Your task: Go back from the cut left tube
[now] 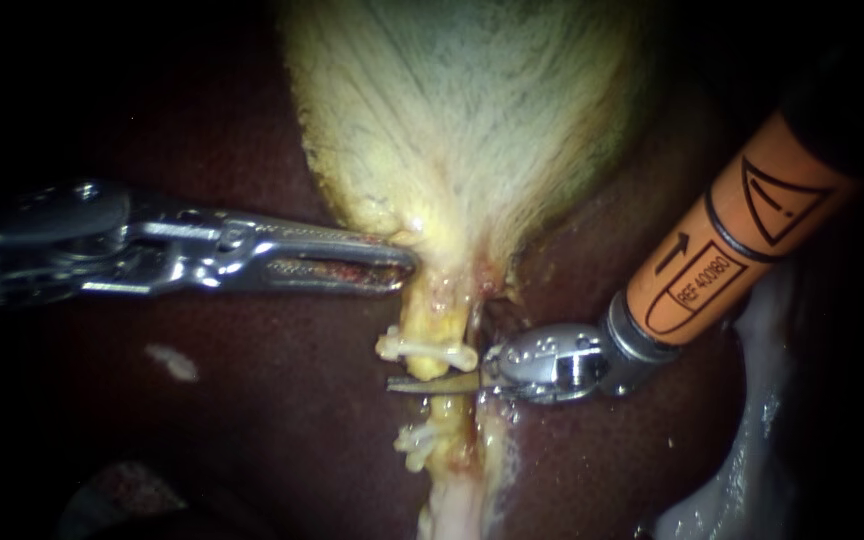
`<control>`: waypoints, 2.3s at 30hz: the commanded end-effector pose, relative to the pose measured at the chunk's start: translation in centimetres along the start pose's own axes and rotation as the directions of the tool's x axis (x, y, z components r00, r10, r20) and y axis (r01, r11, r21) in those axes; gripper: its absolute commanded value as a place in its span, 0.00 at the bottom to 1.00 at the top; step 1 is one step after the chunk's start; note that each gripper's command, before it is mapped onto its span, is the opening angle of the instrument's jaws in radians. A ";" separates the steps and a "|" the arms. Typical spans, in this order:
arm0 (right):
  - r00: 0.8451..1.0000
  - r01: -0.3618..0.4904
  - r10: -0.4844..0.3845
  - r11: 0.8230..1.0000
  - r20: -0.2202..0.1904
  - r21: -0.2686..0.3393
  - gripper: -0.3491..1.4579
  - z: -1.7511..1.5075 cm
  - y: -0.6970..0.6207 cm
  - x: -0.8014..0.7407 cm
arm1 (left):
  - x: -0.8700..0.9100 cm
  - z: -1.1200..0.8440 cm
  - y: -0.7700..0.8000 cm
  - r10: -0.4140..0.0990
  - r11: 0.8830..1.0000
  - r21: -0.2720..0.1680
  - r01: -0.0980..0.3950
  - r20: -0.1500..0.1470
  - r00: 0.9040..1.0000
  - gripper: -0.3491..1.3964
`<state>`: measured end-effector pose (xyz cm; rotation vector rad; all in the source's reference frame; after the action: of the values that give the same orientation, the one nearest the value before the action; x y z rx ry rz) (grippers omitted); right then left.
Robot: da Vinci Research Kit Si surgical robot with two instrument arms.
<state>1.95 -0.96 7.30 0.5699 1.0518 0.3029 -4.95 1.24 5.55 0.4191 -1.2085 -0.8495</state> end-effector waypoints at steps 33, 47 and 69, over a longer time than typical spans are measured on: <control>1.000 -0.001 0.002 1.000 -0.029 0.014 0.77 0.03 -0.20 0.09 | -0.03 -0.02 0.02 -0.002 1.000 0.002 0.002 0.000 1.000 0.00; 0.999 0.035 -0.034 0.998 -0.029 0.044 0.84 -0.52 -0.41 0.08 | -0.02 -0.04 0.06 -0.002 1.000 0.005 0.002 -0.001 1.000 0.00; 0.973 0.209 -0.221 0.964 -0.059 -0.166 0.95 -1.70 -0.09 0.43 | -0.04 -0.05 0.10 -0.003 1.000 0.007 0.003 -0.001 1.000 0.00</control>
<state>0.66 -0.30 6.30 0.2967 1.1430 0.2162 -4.87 1.32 5.59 0.4271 -1.2103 -0.8474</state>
